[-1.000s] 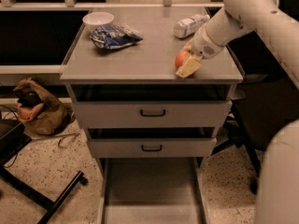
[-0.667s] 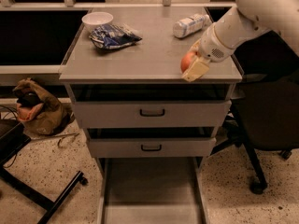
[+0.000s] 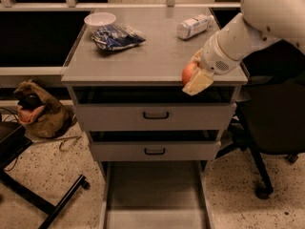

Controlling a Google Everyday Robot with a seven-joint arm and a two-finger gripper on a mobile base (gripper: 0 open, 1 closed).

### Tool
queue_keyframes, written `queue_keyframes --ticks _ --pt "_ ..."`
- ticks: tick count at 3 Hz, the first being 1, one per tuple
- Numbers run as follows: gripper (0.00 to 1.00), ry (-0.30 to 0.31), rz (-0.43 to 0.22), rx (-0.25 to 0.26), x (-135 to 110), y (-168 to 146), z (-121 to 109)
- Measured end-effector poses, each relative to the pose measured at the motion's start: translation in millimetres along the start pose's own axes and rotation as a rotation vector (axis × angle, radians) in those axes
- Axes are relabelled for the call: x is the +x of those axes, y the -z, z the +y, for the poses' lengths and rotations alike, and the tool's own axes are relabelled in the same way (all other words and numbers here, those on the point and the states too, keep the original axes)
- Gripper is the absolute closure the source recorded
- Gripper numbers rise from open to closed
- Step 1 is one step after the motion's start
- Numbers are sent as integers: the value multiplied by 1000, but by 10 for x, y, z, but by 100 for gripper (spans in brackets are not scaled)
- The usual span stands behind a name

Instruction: Place apple into bottom drawer

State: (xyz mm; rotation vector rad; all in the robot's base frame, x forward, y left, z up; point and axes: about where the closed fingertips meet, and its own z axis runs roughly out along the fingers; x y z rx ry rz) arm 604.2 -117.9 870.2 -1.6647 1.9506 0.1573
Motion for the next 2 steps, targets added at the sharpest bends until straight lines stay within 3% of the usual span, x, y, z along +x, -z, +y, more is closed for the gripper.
queue_keyframes --ticks 2 --pt "100 -113 -128 -111 387 -540 670"
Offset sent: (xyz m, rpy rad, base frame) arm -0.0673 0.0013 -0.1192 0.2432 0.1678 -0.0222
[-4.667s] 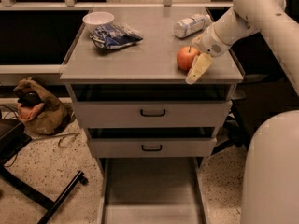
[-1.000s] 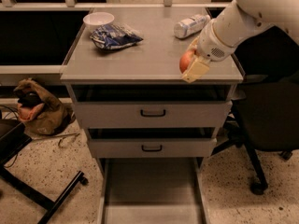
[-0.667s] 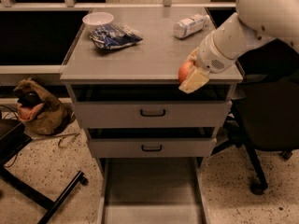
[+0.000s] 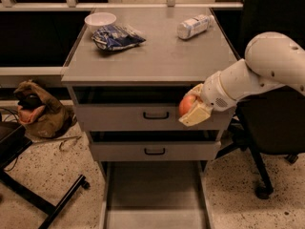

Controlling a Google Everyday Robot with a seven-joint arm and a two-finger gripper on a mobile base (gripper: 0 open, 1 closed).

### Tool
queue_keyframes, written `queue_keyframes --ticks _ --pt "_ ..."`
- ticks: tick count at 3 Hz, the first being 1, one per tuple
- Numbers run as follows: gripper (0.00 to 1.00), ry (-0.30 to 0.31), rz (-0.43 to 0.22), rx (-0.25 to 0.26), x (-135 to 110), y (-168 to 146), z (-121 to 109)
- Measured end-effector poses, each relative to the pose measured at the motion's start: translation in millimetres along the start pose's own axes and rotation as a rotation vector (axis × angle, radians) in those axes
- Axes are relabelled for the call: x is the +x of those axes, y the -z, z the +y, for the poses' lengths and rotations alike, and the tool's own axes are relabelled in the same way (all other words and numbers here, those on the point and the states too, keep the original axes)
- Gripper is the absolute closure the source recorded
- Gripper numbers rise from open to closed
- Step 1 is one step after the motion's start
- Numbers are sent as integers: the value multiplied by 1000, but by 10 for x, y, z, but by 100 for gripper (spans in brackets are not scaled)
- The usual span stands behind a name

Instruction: Place apple into bottom drawer

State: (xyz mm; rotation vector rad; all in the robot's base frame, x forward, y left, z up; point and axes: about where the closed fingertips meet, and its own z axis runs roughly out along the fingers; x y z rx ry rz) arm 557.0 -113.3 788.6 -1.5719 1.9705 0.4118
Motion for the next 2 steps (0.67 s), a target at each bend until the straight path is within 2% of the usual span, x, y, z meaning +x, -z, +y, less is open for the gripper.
queue_keyframes --ticks 1,2 --pt "100 0 0 0 0 0 0" --pt "100 -88 -27 -2 241 -173 143"
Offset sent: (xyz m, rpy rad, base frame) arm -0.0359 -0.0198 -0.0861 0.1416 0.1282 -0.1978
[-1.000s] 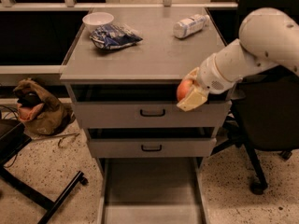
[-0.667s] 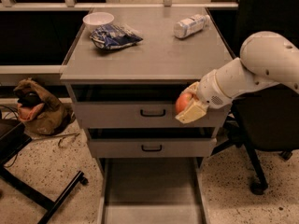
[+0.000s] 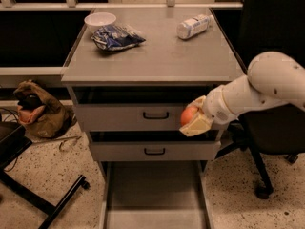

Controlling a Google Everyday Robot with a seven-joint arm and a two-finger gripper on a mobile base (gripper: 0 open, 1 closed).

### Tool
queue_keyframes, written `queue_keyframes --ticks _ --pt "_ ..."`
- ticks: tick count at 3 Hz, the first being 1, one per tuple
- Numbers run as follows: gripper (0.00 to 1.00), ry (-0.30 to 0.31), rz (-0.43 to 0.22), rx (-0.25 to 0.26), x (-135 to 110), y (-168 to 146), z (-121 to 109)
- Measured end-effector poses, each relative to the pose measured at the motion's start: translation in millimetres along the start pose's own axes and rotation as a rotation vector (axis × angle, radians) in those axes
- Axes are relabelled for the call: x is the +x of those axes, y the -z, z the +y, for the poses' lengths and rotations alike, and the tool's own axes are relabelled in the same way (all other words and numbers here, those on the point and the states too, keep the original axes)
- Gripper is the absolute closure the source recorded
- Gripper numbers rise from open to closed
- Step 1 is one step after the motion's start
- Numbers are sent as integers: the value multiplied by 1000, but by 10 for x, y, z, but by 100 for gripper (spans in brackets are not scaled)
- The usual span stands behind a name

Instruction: Place apple into bottom drawer

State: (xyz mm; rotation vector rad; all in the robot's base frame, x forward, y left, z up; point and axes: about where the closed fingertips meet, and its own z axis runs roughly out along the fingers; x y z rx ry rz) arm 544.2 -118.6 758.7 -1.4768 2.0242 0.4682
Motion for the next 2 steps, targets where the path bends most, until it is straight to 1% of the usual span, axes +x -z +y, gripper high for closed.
queue_keyframes --ticks 1,2 --pt "100 -93 -57 -38 362 -420 331" --pt "100 -174 -113 -145 721 -1187 960"
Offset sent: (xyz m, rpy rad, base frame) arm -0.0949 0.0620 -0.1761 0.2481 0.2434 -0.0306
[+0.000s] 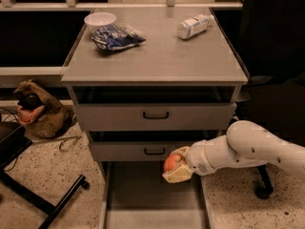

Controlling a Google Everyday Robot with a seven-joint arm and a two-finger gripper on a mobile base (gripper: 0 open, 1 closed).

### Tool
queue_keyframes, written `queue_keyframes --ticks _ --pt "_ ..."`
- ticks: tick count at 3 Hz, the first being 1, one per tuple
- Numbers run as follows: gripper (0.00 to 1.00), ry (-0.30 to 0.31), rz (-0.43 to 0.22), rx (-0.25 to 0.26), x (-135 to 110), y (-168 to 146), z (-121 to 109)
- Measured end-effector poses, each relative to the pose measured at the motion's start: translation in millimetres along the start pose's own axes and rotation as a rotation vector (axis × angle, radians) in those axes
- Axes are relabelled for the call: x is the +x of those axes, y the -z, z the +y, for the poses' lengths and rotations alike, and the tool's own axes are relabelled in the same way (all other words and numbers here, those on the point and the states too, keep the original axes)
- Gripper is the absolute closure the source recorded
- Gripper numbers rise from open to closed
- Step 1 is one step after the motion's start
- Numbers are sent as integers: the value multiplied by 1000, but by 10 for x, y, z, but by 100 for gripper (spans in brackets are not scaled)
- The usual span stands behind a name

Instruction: Place apple into bottom drawer

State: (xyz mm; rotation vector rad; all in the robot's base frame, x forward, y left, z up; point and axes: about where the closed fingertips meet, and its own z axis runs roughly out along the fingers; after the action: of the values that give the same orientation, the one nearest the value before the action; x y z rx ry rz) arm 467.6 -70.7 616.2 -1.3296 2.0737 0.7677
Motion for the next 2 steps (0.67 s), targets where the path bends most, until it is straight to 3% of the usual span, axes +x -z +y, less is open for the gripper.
queue_keyframes --ticks 2 --pt "100 -5 -35 18 132 -139 -21"
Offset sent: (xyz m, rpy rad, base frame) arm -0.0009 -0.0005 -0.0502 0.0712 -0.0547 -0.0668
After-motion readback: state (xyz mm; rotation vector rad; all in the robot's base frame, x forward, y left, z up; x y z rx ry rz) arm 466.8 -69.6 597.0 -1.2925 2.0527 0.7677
